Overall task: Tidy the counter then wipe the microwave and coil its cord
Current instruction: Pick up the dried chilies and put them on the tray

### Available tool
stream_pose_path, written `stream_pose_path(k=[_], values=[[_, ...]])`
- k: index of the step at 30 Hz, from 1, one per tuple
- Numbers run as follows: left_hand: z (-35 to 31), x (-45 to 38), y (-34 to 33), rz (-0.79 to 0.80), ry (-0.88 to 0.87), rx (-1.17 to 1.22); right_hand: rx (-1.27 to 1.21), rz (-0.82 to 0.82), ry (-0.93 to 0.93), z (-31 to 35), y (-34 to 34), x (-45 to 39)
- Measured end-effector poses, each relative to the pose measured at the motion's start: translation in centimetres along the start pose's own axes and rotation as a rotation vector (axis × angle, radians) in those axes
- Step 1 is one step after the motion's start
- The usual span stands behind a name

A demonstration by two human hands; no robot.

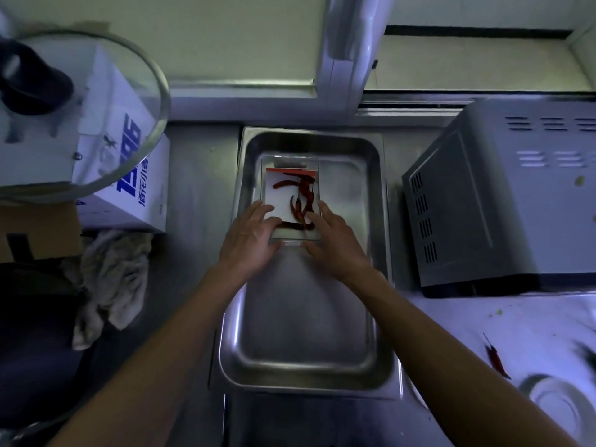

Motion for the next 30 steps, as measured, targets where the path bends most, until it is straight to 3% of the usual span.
stream_pose_path(k=[13,23,30], values=[[0.0,-0.7,0.5,0.022,0.022,-0.019,0.009,-0.022,0.002,0.6,1.0,-1.5],[-5.5,7.1,3.5,0.094,-0.041,-0.031,0.087,-0.022,0.039,2.2,5.5,9.3],[-9.6,12.4,4.1,0.074,0.011,0.034,0.062,-0.054,0.042,1.1,8.0,17.0]])
Point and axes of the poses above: each hand's wrist, its own x-axis away from the middle knuckle, its own y-axis out of the back of the hand, z = x × y, the point moved 9 cm from there along -x, towards the middle knuckle, and after that the axes turned 13 degrees about -z, right-handed, at the moved point
